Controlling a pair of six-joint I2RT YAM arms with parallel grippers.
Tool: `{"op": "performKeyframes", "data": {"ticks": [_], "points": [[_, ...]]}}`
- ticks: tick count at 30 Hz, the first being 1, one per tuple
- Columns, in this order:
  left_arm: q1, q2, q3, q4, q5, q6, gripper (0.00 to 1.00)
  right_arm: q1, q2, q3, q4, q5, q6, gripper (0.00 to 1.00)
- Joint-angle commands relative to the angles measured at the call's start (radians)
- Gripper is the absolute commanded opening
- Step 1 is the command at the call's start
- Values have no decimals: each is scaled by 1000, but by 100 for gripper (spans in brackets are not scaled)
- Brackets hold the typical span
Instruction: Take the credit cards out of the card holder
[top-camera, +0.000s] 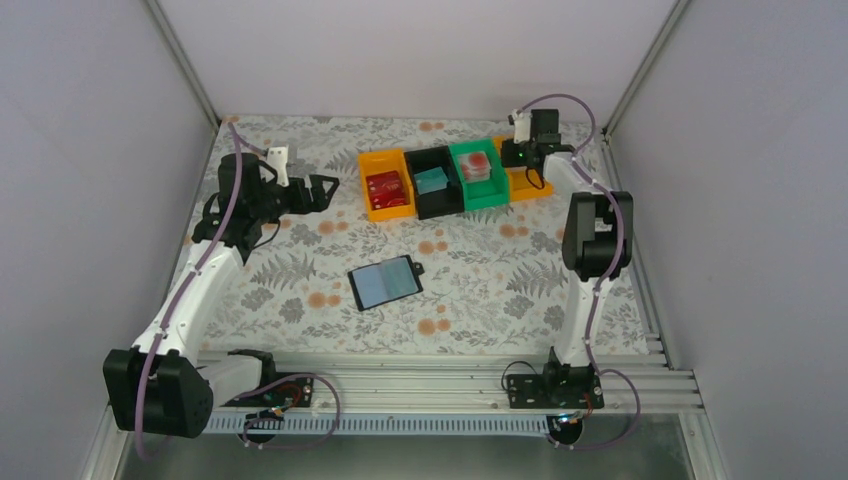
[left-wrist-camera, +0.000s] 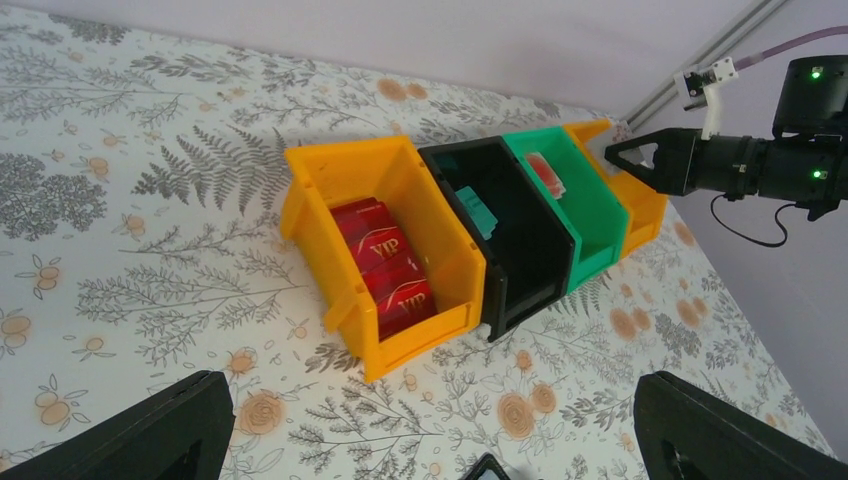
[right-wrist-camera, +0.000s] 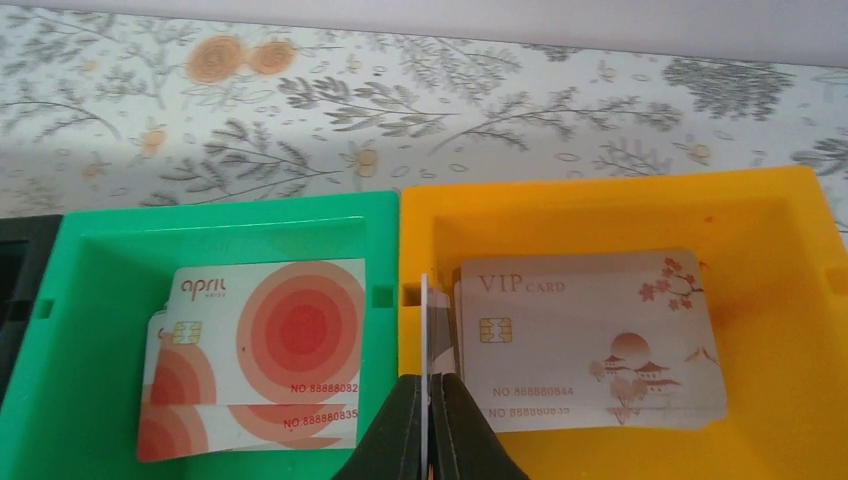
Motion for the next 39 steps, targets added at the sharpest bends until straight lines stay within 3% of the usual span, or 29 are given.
{"op": "performKeyframes", "data": {"ticks": [1, 6, 12, 18, 28, 33, 39], "points": [[5, -2, 8, 8, 9, 11, 100, 38, 37, 43, -30, -165, 48, 4], [5, -3, 15, 2, 3, 20, 100, 73, 49, 61, -34, -190, 88, 4], [5, -2, 9, 5, 5, 20, 100, 111, 101, 154, -110, -338, 112, 4], [5, -6, 11, 1, 4, 25, 100, 129, 108, 136, -105, -419, 196, 4], [5, -11, 9, -4, 3, 22, 100, 94, 122, 225, -188, -278, 269, 4], [5, -7, 14, -6, 3, 25, 100, 107, 88, 133, -101, -275, 389, 4], [5, -11, 13, -5, 5, 22, 100, 116, 133, 167, -74, -247, 439, 4]]}}
